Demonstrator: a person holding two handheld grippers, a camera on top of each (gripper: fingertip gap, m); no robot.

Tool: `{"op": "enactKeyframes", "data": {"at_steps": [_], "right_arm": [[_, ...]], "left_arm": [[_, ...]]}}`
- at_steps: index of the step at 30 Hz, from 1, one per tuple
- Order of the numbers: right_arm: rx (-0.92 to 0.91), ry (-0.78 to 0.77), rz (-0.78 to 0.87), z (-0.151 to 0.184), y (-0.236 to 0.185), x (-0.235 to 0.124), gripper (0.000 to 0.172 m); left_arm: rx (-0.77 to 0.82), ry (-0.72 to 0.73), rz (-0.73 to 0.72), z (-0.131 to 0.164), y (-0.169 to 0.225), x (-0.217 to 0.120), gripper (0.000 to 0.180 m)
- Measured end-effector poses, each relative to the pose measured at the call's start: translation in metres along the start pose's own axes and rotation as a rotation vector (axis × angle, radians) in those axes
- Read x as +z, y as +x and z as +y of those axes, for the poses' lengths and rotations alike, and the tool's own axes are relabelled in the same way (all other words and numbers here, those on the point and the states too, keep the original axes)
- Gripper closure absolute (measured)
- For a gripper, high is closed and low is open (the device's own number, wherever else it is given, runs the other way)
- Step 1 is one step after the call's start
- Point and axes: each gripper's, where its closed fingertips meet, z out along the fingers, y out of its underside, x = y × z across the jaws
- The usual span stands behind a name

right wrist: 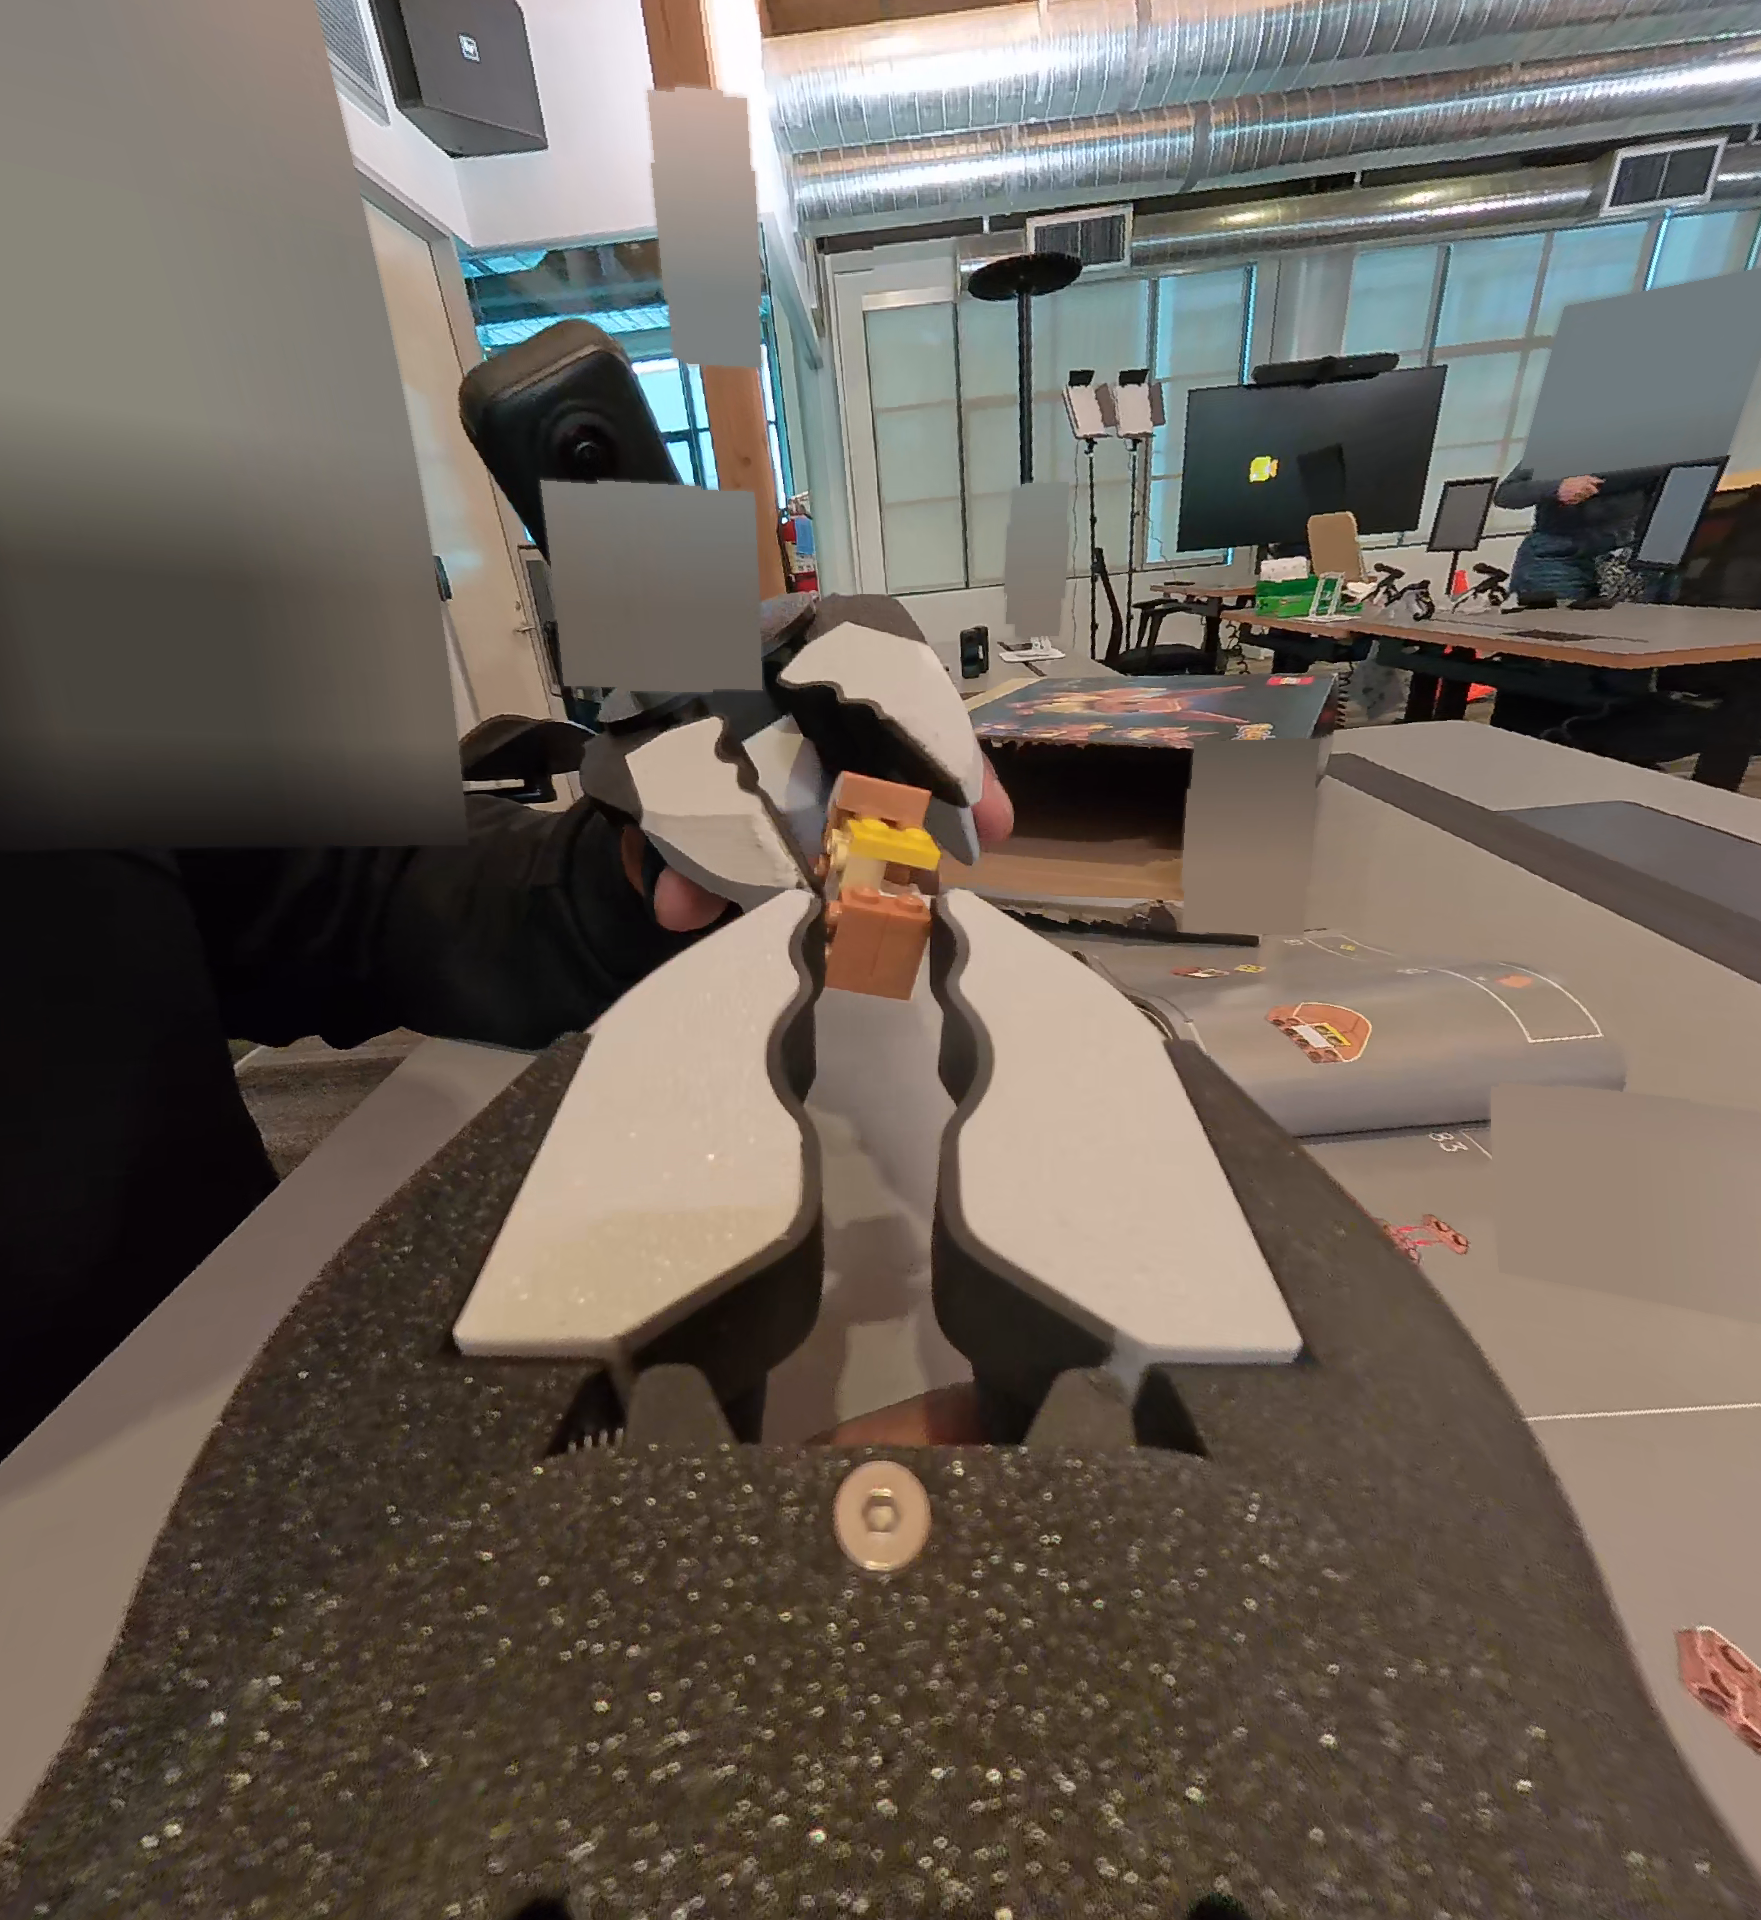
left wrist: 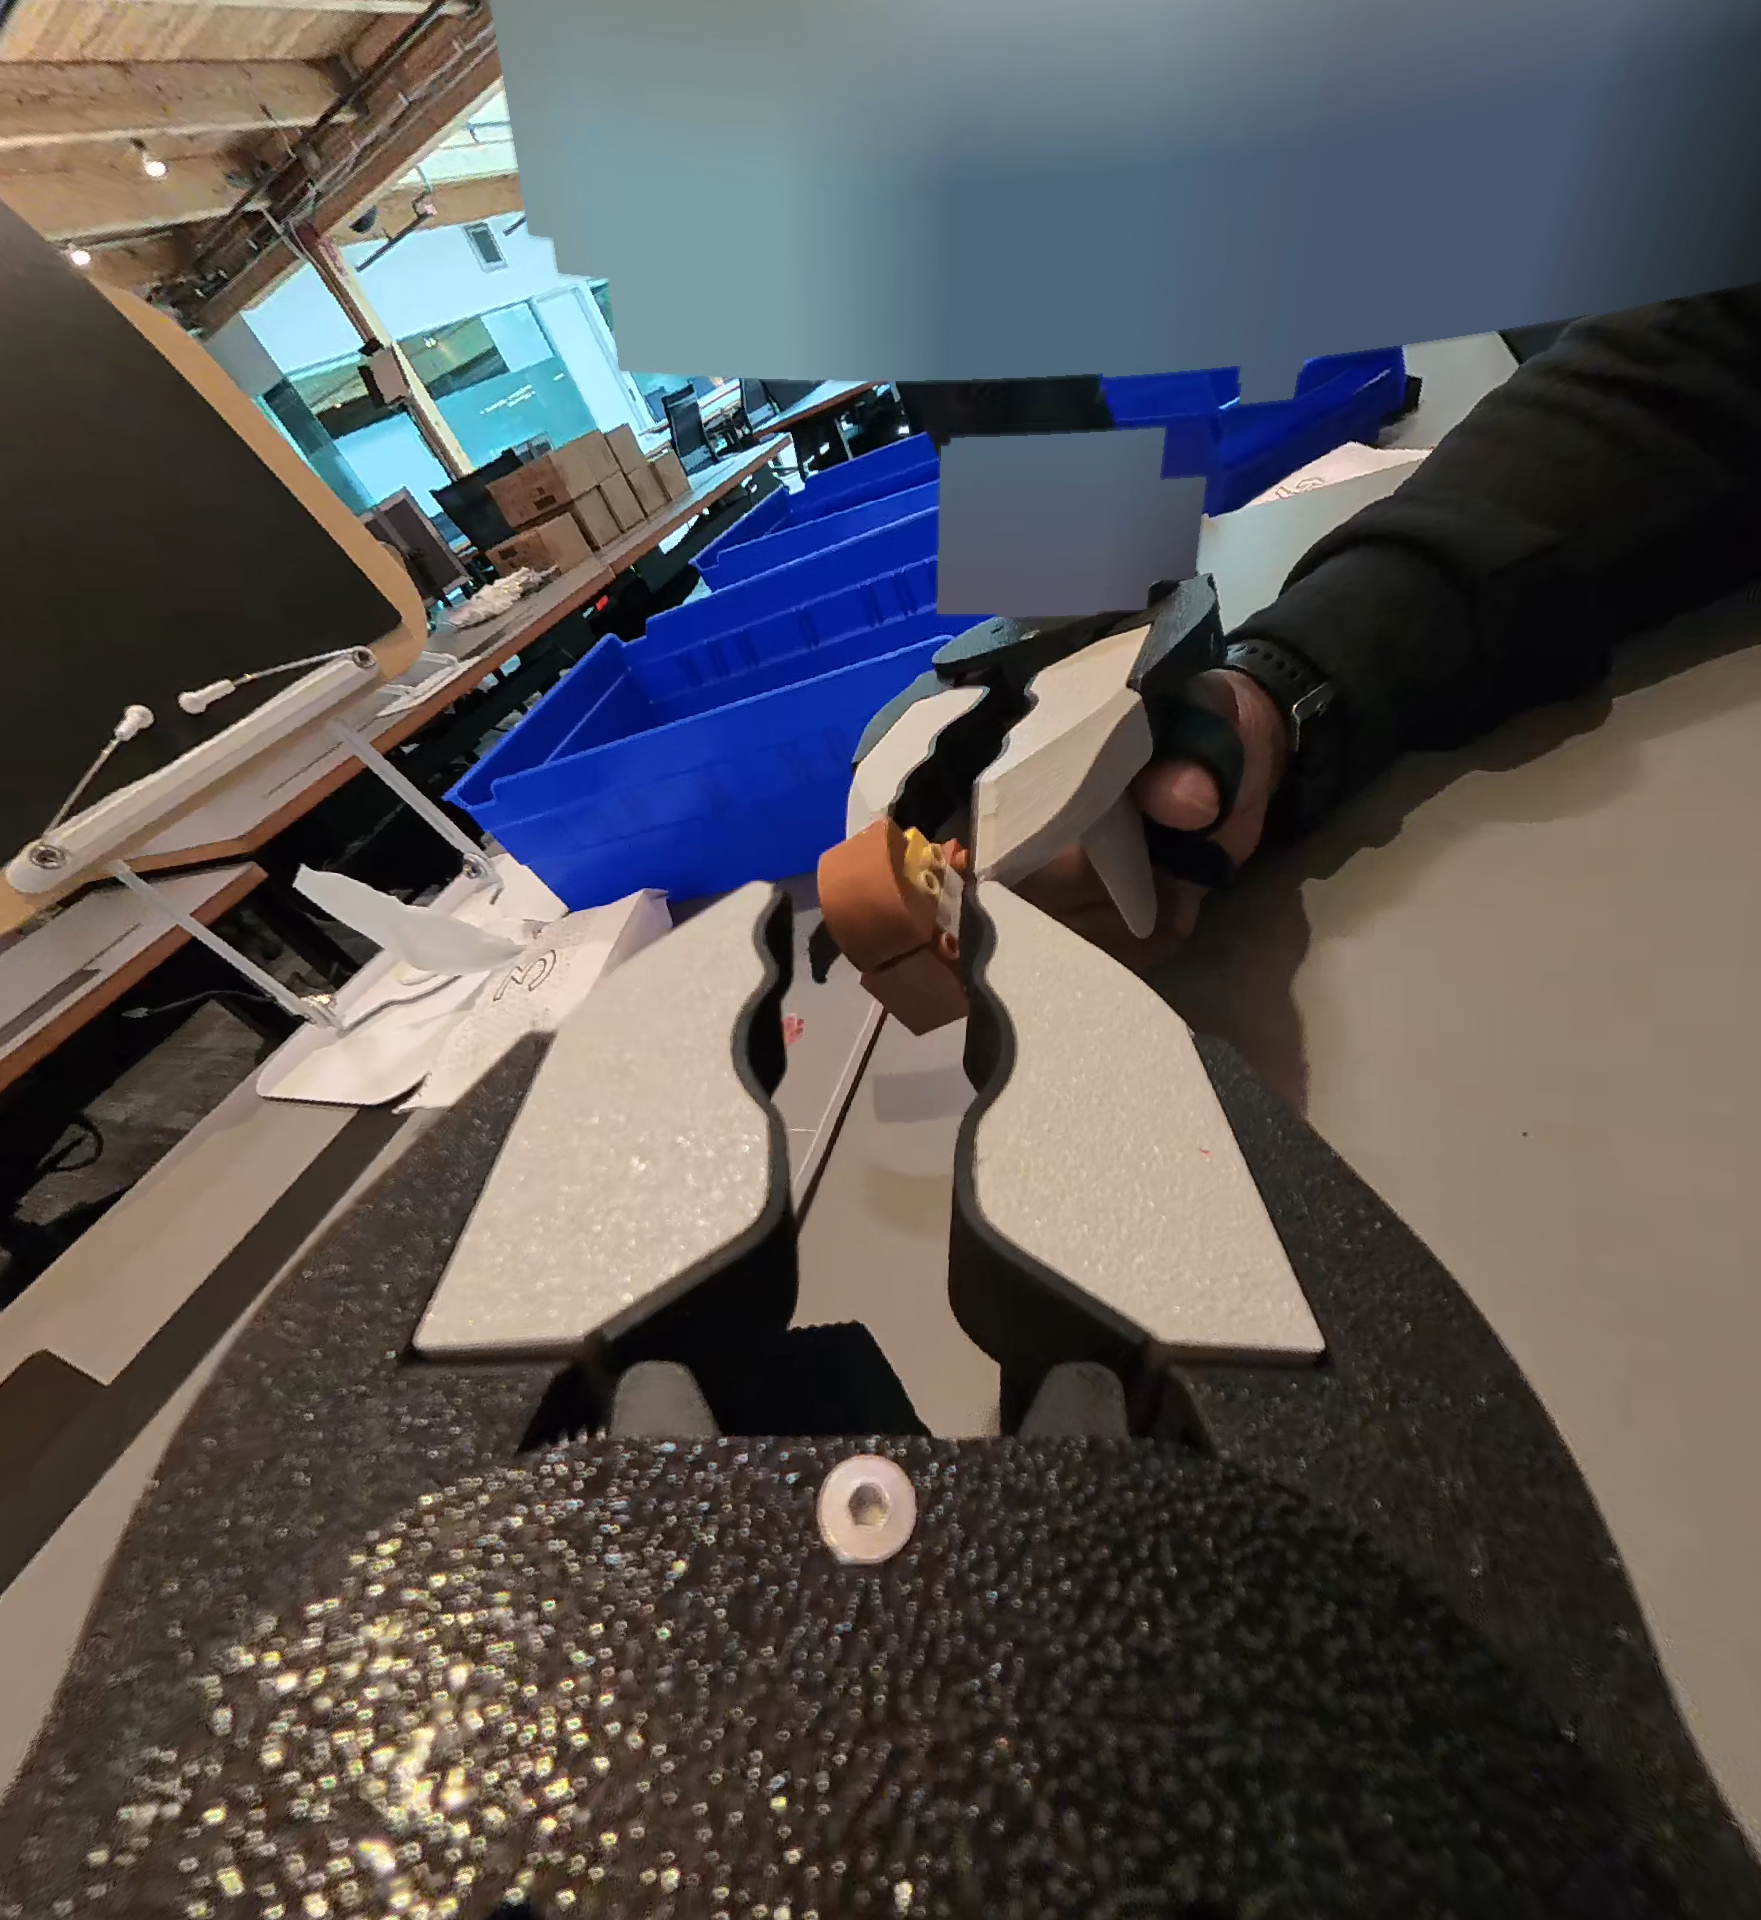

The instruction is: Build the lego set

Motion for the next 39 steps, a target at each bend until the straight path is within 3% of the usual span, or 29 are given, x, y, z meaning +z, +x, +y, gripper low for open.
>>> {"op": "enactKeyframes", "data": {"at_steps": [10, 22, 30, 39], "right_arm": [[0.048, 0.039, -0.023, -0.007, -0.001, -0.004, 0.153], [0.078, 0.02, -0.025, -0.003, -0.001, -0.002, 0.153], [0.078, 0.012, -0.047, -0.001, -0.006, 0.0, 0.153], [0.092, 0.001, -0.09, 0.001, -0.013, 0.002, 0.153]], "left_arm": [[0.128, 0.107, 0.021, -0.015, 0.007, -0.01, 0.143], [0.554, 0.077, -0.1, -0.007, 0.013, -0.009, 0.136], [0.606, 0.07, -0.128, -0.004, 0.01, -0.008, 0.129], [0.71, 0.06, -0.134, -0.001, 0.015, -0.007, 0.133]]}}
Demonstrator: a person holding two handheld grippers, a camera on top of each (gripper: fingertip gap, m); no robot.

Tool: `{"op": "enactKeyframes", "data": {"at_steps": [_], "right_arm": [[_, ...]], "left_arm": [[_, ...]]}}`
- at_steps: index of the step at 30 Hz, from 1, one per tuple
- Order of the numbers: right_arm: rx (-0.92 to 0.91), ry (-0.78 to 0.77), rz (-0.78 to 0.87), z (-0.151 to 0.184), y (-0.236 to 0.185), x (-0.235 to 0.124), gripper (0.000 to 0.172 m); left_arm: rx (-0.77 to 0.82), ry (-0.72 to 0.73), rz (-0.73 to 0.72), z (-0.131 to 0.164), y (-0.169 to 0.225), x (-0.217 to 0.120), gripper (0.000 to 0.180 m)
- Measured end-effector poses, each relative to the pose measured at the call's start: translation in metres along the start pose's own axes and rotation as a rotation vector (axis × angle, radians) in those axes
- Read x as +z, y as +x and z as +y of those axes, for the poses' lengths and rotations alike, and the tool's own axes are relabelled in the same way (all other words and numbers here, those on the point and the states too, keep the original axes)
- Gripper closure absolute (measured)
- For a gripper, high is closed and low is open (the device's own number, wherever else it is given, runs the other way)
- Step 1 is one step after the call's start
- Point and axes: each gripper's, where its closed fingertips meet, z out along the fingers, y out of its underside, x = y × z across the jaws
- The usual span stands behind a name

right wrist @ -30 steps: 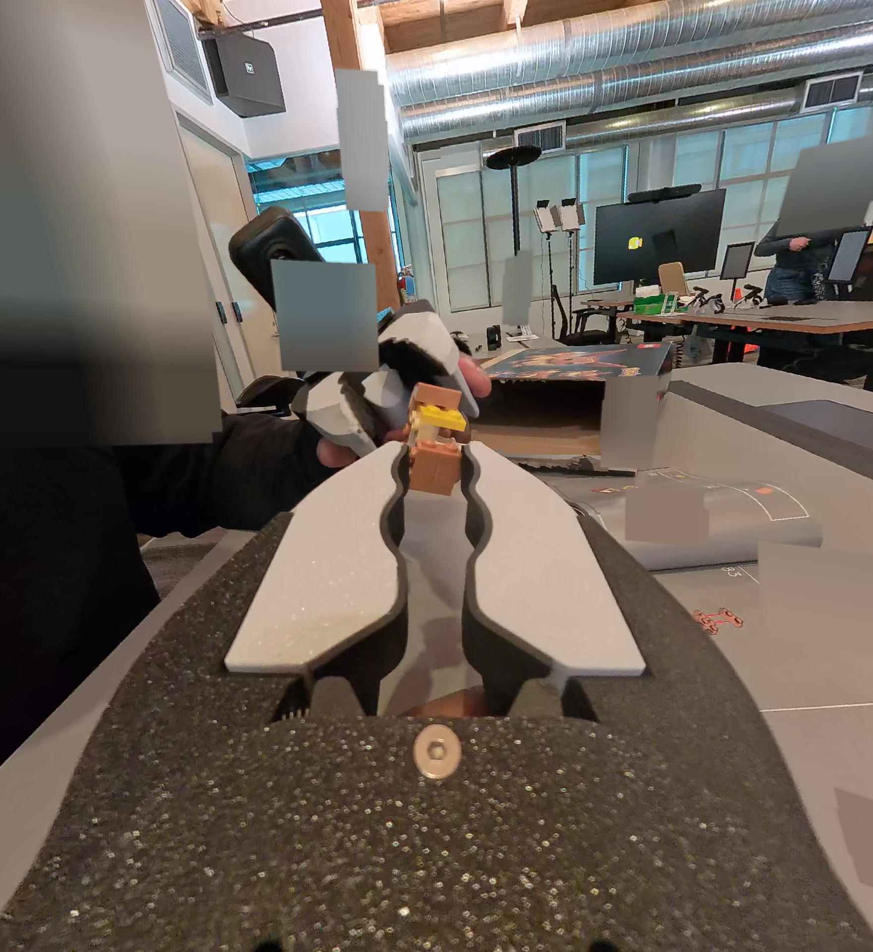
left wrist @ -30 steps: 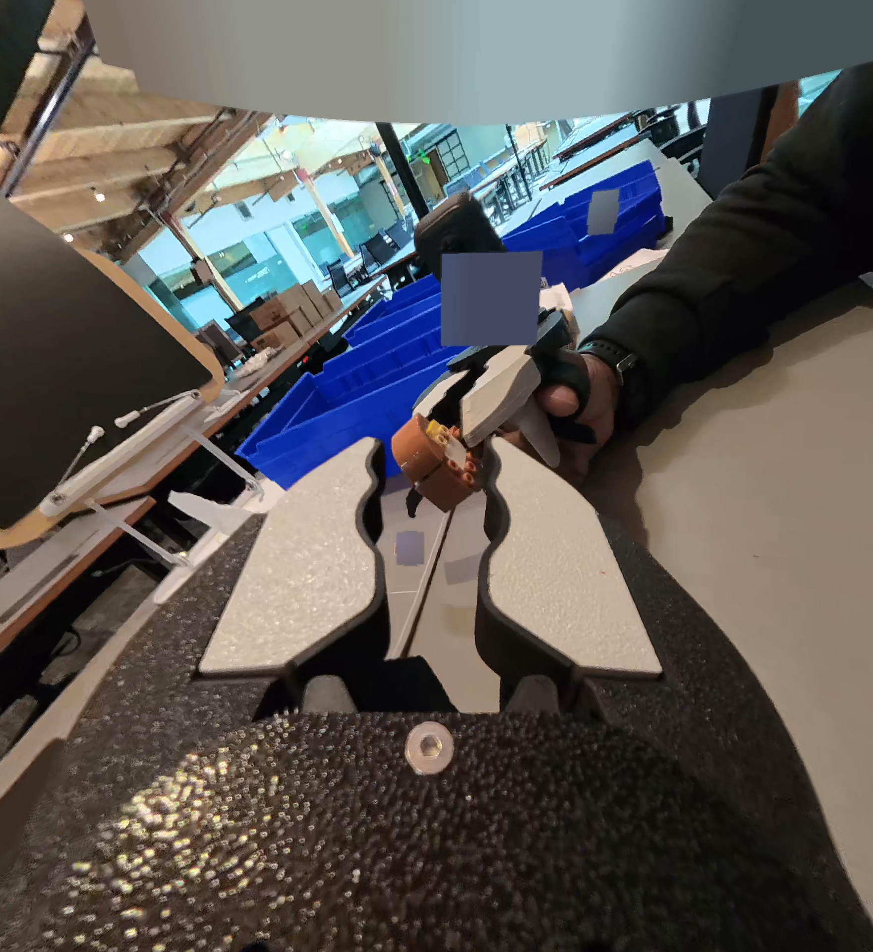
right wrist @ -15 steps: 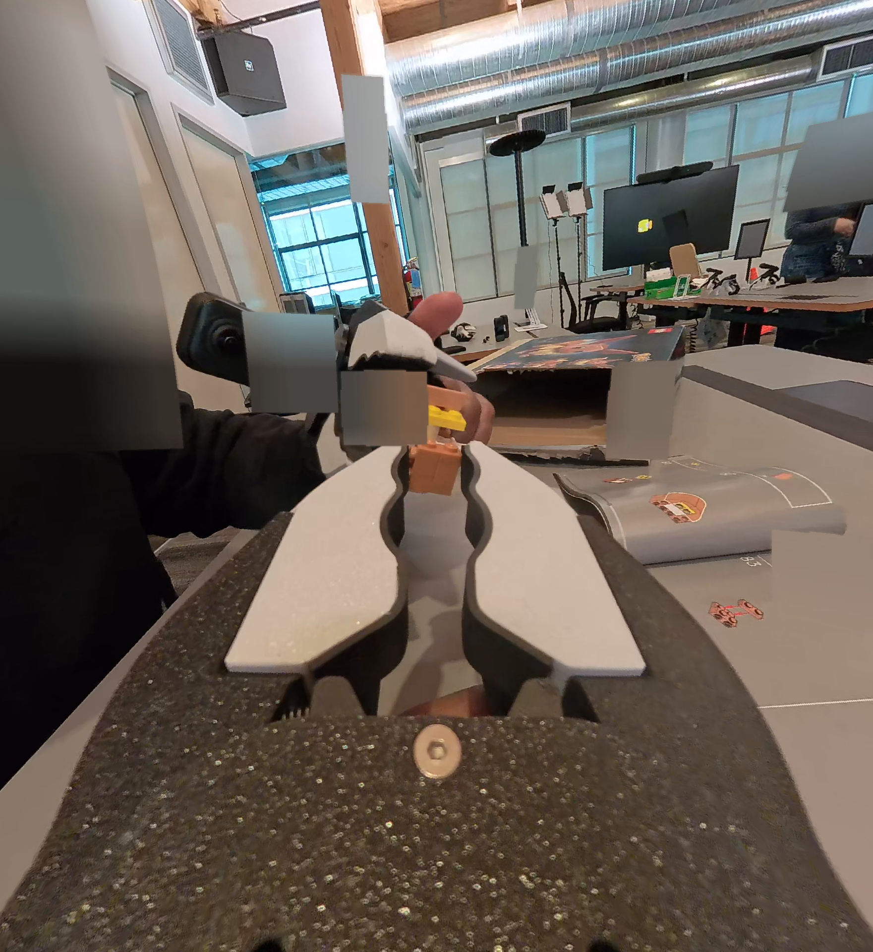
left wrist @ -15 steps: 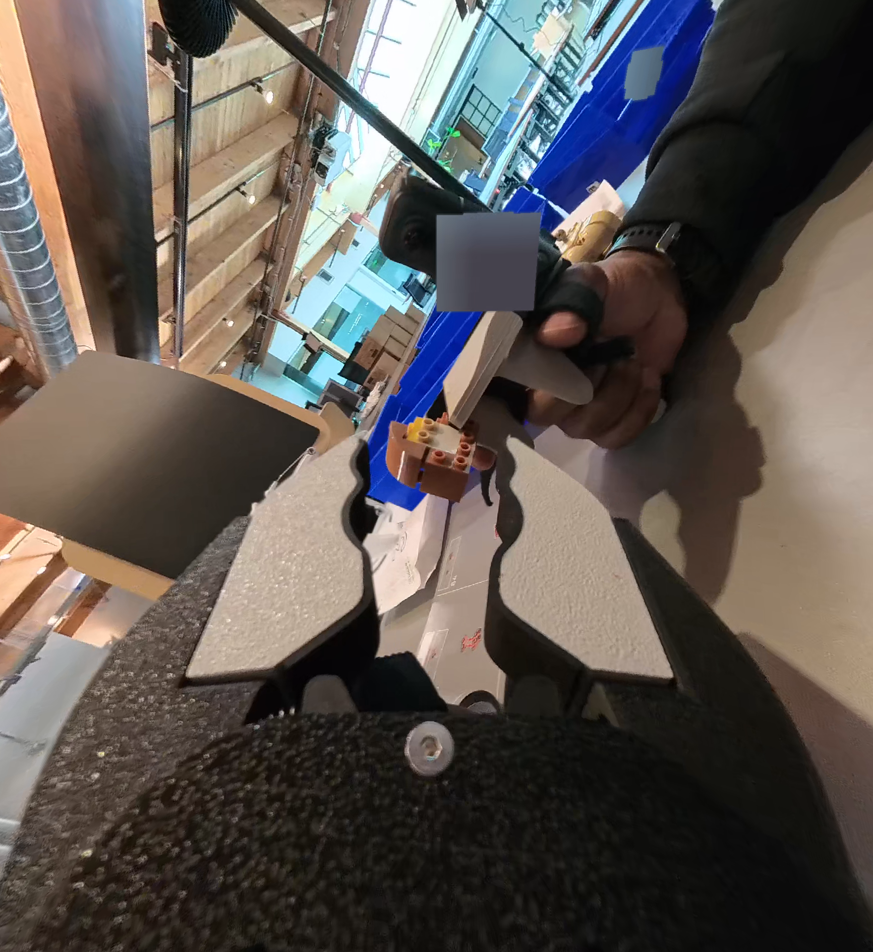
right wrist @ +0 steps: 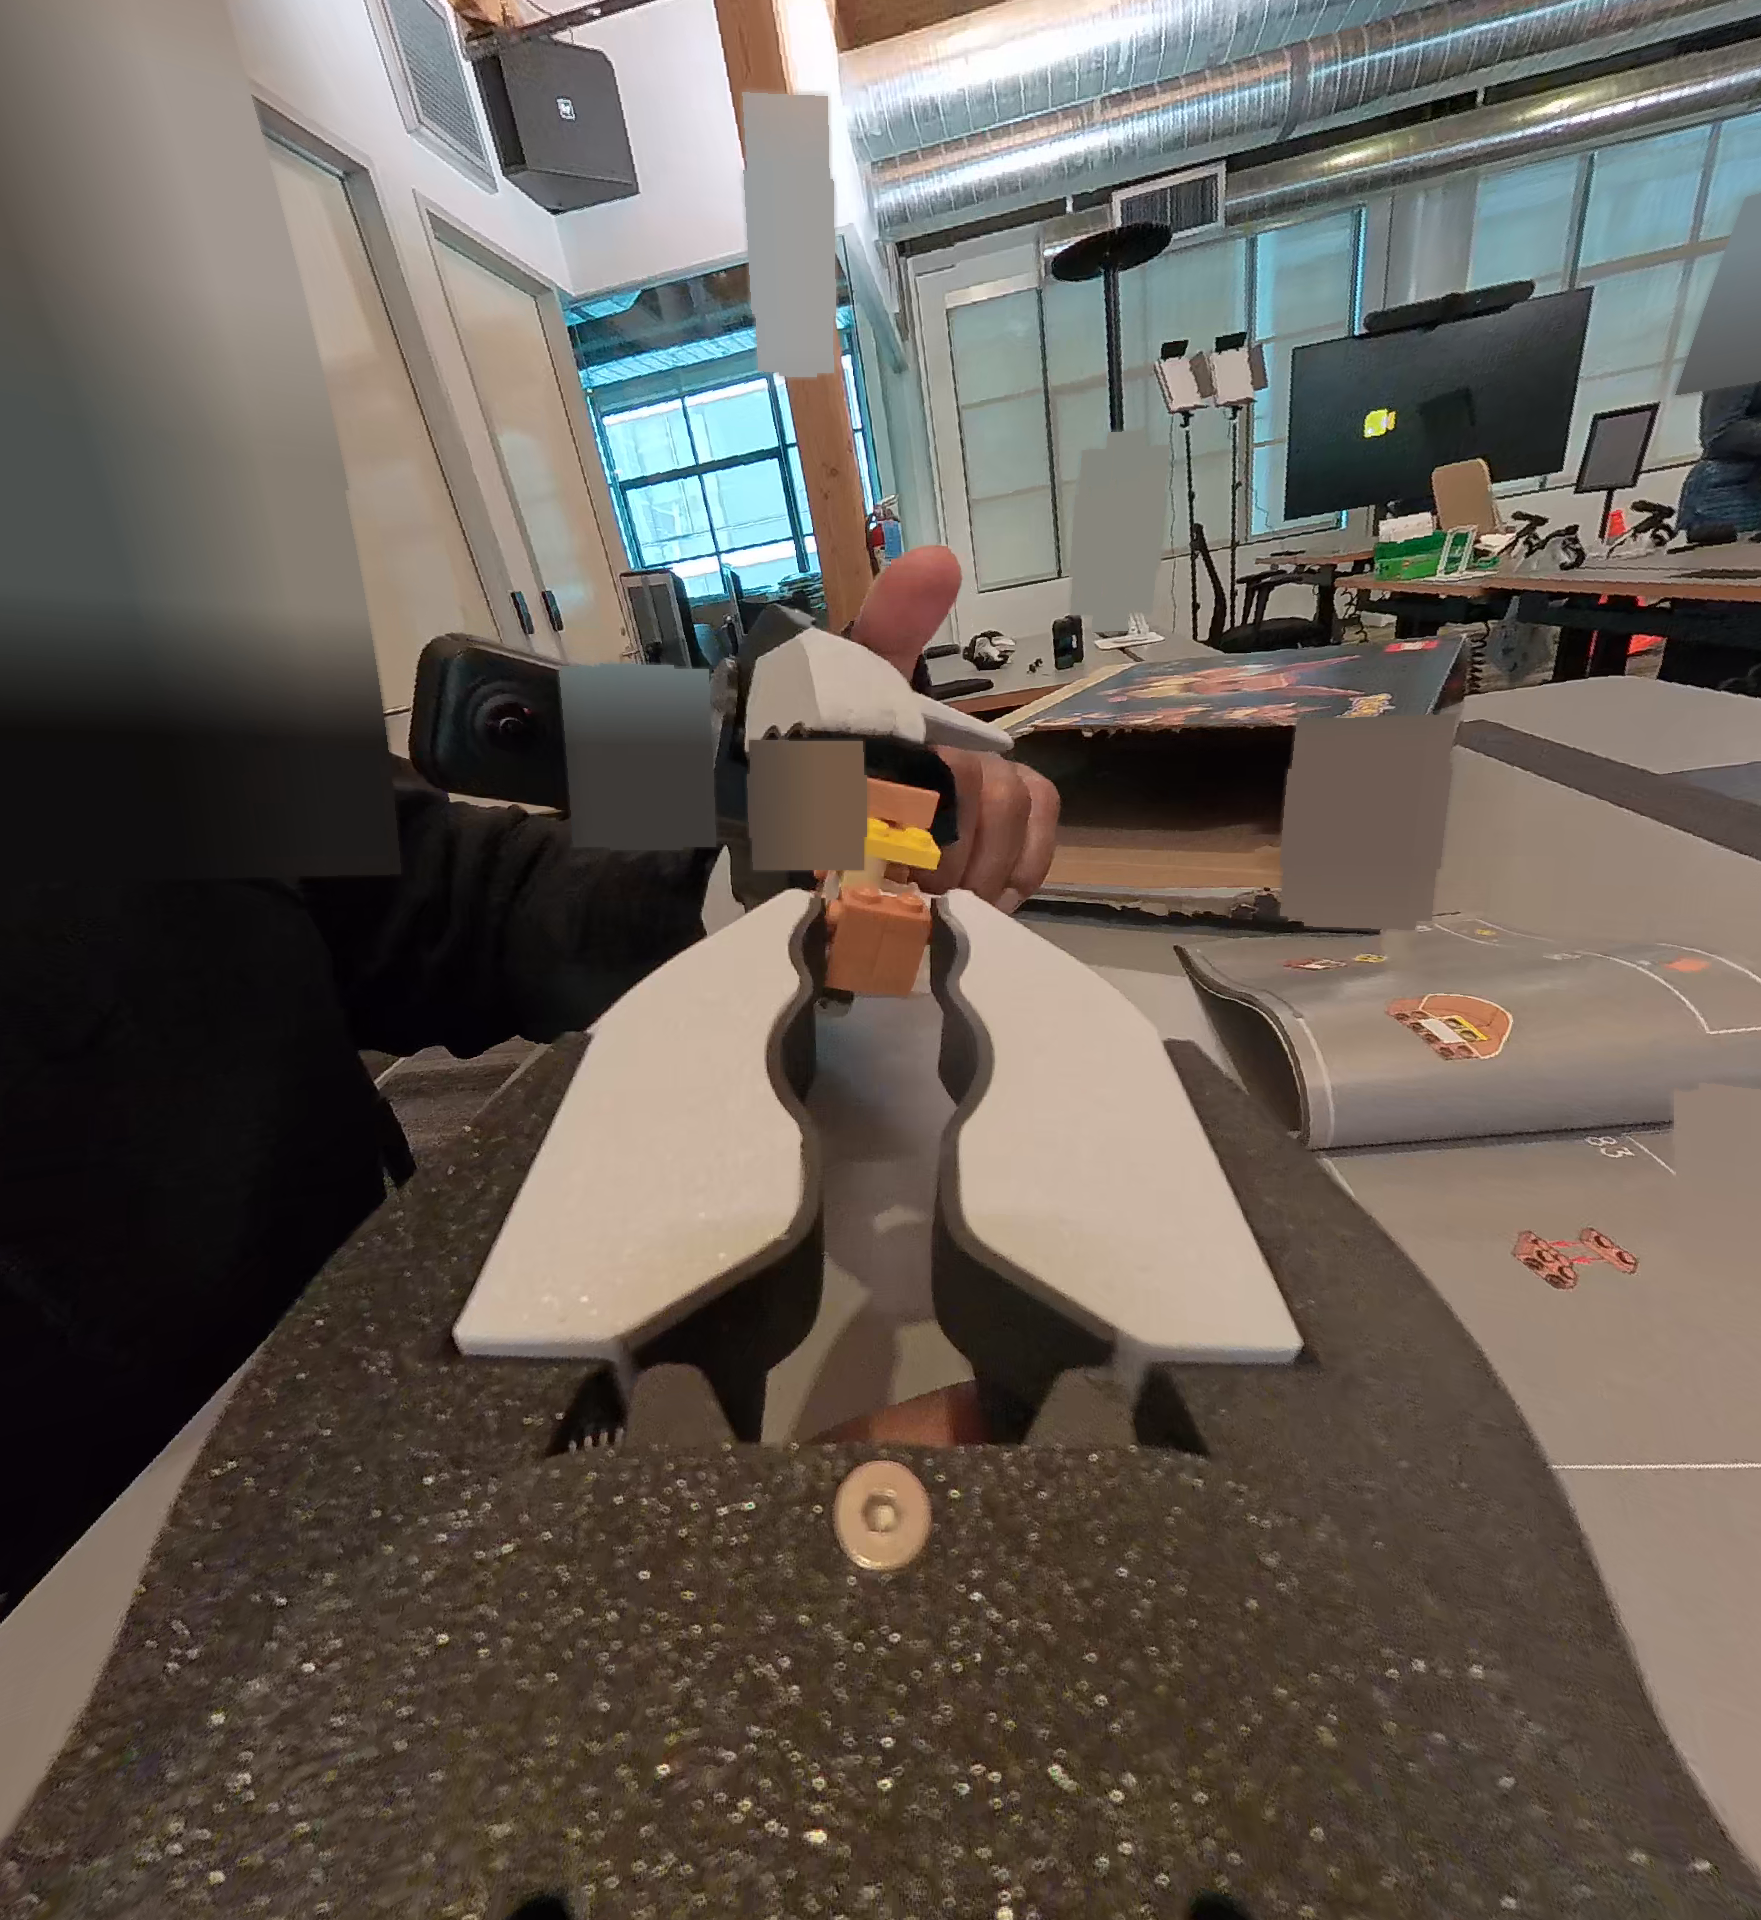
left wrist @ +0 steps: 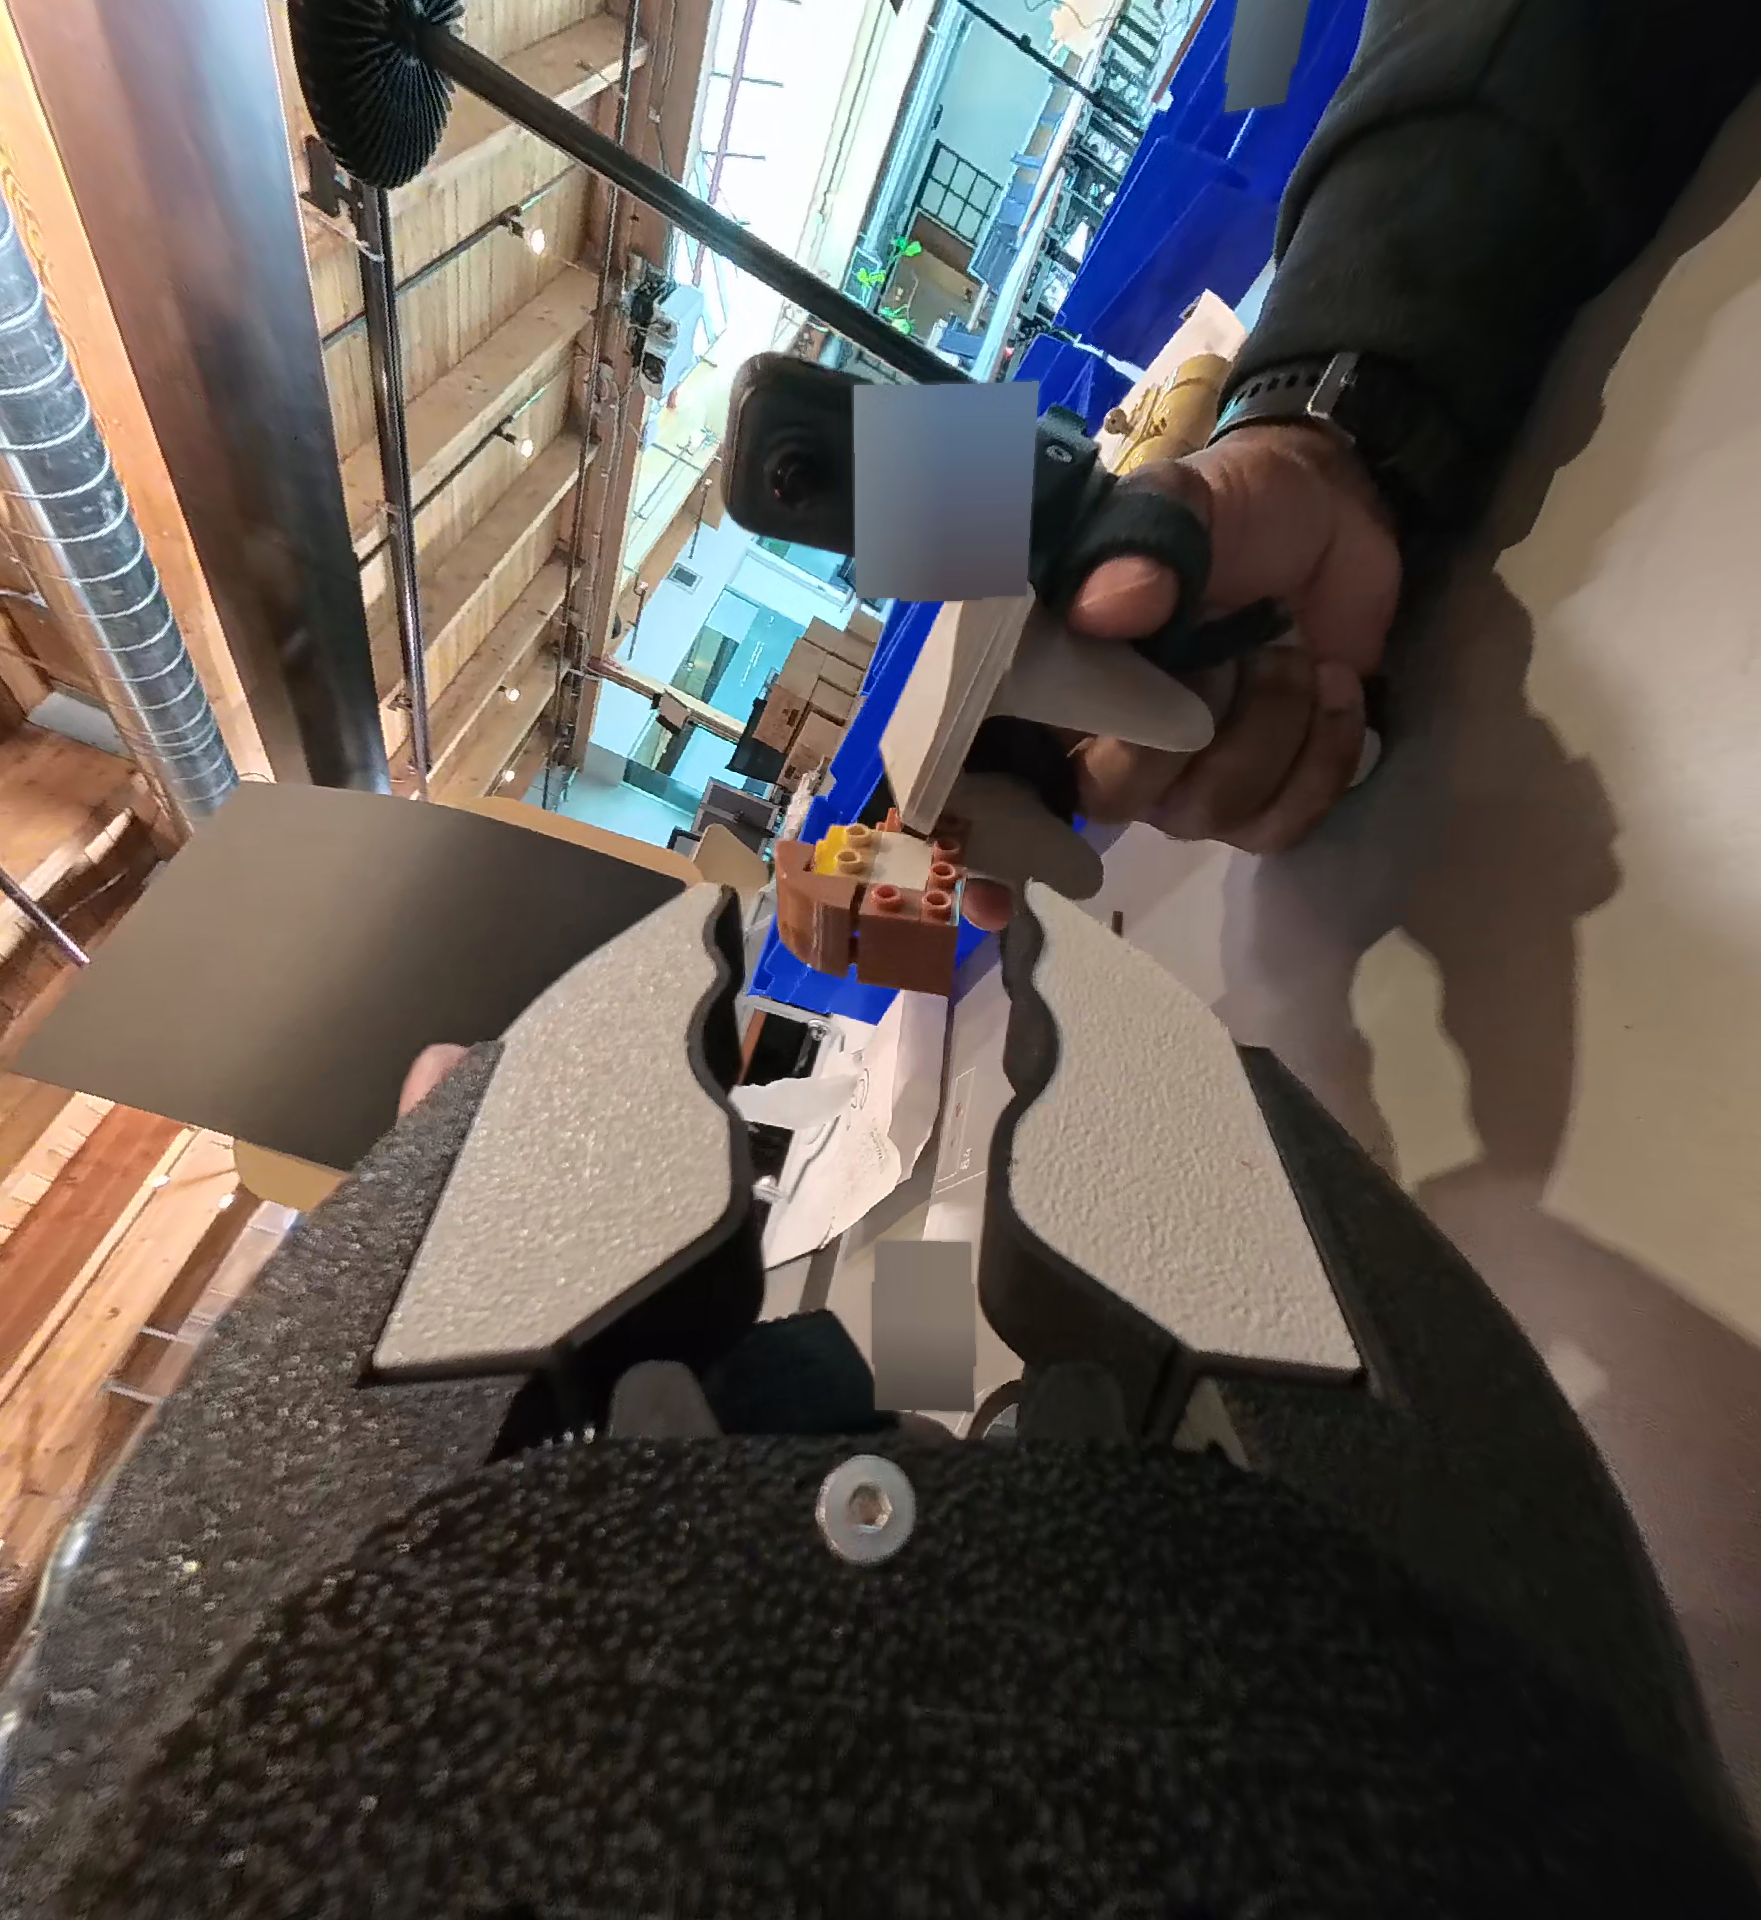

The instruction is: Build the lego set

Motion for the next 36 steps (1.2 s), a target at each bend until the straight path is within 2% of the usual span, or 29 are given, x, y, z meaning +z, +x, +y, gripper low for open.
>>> {"op": "enactKeyframes", "data": {"at_steps": [7, 11, 17, 26, 36], "right_arm": [[-0.002, -0.003, -0.003, 0.0009, -0.0014, 0.0013, 0.153], [-0.005, -0.005, -0.001, 0.0014, -0.0015, 0.0017, 0.153], [0.004, 0.011, 0.003, -0.0013, -0.0004, 0.0007, 0.153], [0.019, 0.024, 0.002, -0.0026, -0.0007, 0.0009, 0.153], [-0.051, 0.021, 0.028, -0.0051, -0.0036, 0.0026, 0.152]], "left_arm": [[0.058, -0.021, -0.02, 0.0021, 0.0015, 0.0019, 0.136], [0.076, -0.037, -0.047, 0.0039, 0.0007, 0.0032, 0.146], [0.101, -0.052, -0.099, 0.0042, -0.0028, 0.004, 0.147], [0.08, -0.053, -0.112, 0.004, -0.0038, 0.0038, 0.147], [0.003, -0.024, -0.089, 0.0012, -0.0044, 0.0017, 0.147]]}}
